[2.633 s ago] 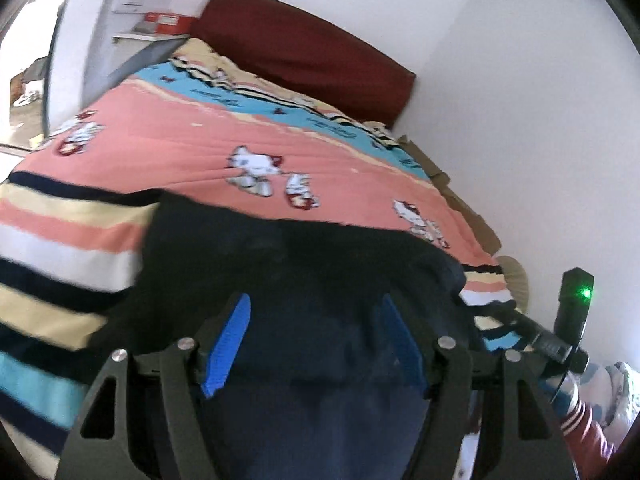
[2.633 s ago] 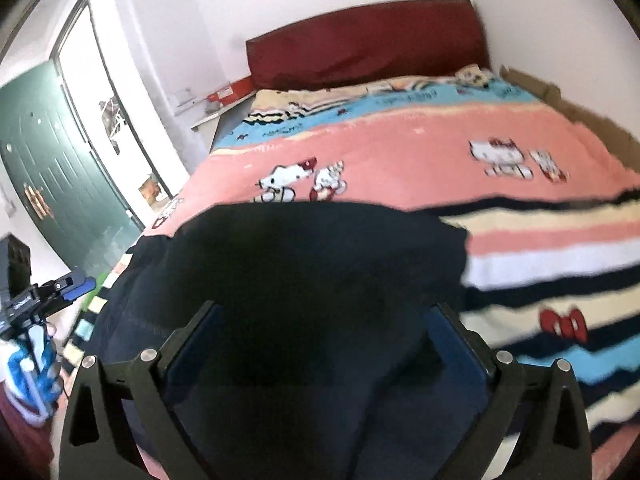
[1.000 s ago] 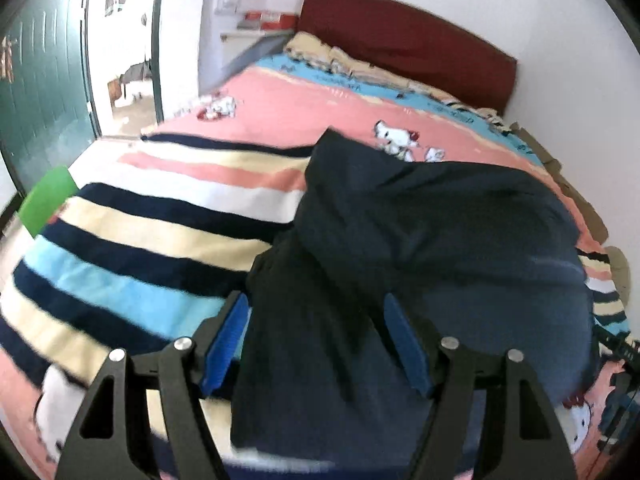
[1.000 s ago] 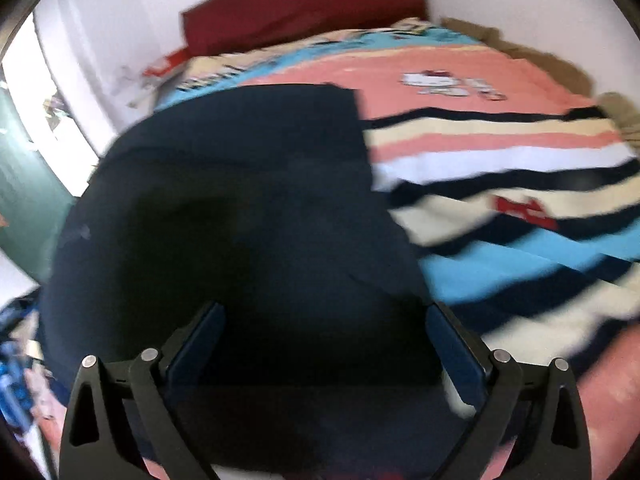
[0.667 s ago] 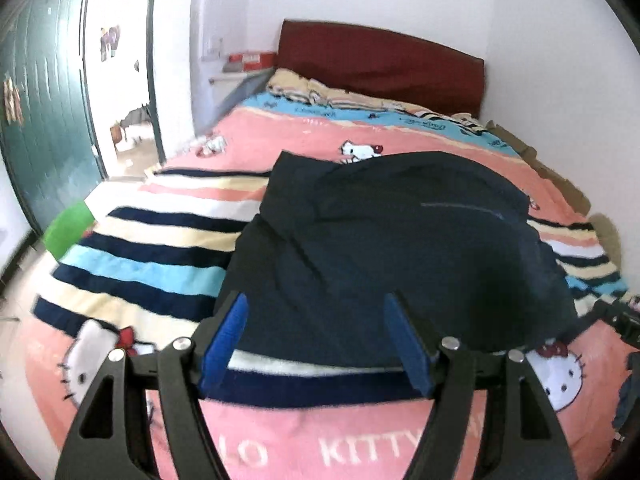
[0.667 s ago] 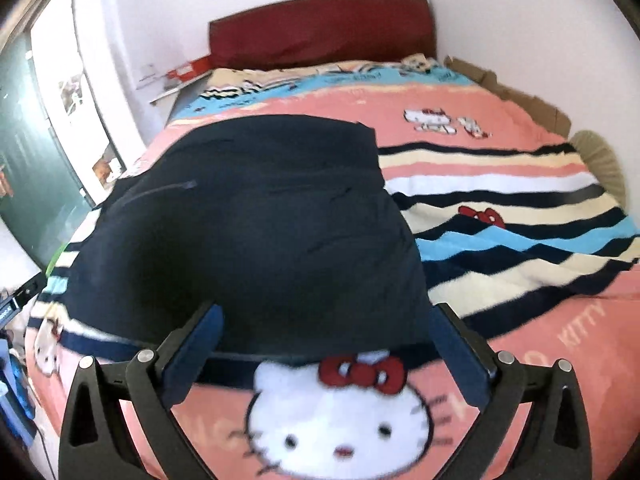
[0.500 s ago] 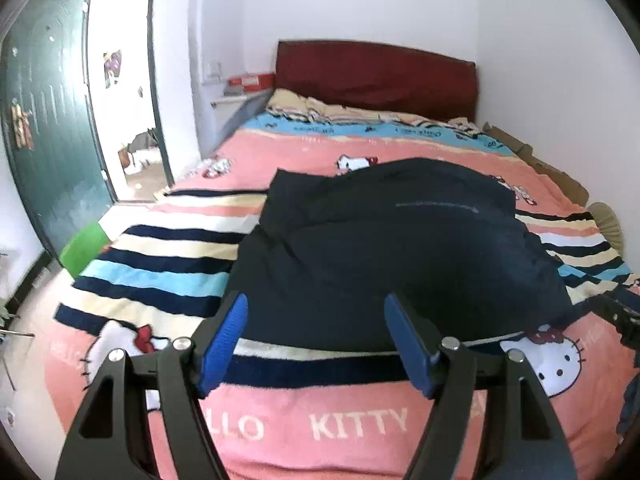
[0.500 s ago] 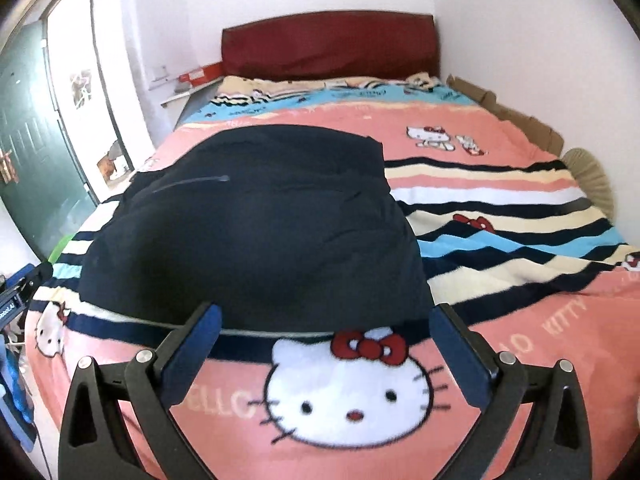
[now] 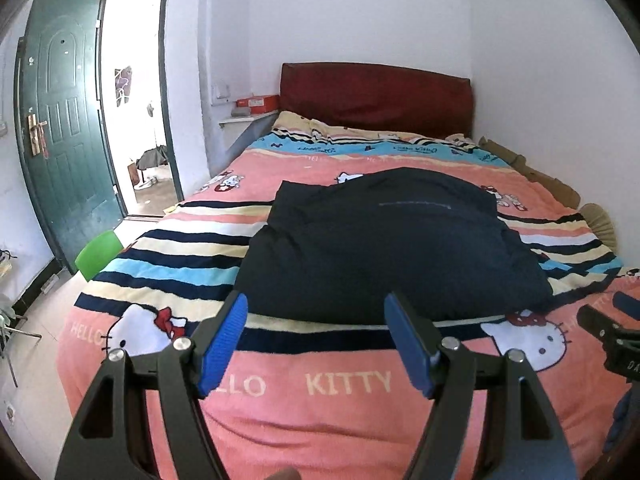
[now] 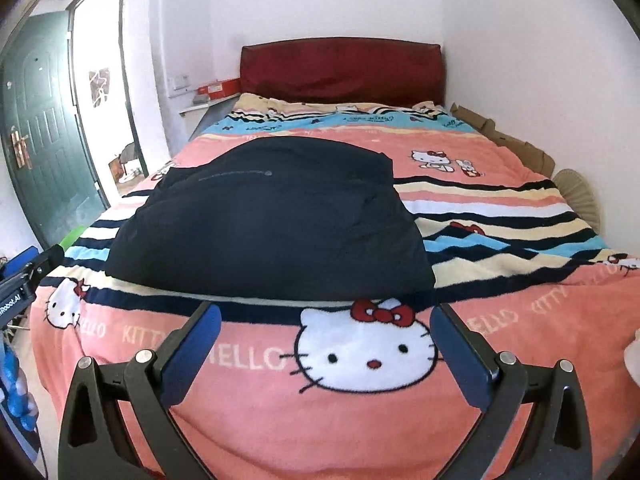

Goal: Fold large clothes

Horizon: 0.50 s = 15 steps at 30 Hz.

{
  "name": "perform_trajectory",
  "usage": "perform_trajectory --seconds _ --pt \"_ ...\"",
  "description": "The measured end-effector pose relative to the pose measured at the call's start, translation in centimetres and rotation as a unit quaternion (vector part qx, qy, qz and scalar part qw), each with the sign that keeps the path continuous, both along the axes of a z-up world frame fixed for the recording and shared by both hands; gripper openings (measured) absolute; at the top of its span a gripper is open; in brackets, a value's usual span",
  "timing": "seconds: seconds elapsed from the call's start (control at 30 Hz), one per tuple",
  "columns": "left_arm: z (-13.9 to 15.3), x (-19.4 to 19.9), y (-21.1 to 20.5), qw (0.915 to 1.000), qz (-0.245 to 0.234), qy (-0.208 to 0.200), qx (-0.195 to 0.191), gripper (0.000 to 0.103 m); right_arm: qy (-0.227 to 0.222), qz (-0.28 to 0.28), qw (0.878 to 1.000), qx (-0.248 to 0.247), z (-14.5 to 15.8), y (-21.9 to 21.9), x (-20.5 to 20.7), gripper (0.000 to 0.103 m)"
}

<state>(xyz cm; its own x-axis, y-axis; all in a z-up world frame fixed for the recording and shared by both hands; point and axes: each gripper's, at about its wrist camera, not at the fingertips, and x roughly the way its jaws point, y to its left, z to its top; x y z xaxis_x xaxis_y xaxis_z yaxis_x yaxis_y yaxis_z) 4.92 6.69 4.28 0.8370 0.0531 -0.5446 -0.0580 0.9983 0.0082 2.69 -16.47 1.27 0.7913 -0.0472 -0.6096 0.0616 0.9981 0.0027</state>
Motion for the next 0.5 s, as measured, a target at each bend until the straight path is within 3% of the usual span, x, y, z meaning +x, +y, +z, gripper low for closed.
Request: perform_trajectory --seconds 0.5 --pt "0.7 -3.7 -1.3 0.9996 0.004 -0.013 0.025 0.070 -0.022 -0.030 0.999 0.000 -0.2 -1.5 -3.7 0.102"
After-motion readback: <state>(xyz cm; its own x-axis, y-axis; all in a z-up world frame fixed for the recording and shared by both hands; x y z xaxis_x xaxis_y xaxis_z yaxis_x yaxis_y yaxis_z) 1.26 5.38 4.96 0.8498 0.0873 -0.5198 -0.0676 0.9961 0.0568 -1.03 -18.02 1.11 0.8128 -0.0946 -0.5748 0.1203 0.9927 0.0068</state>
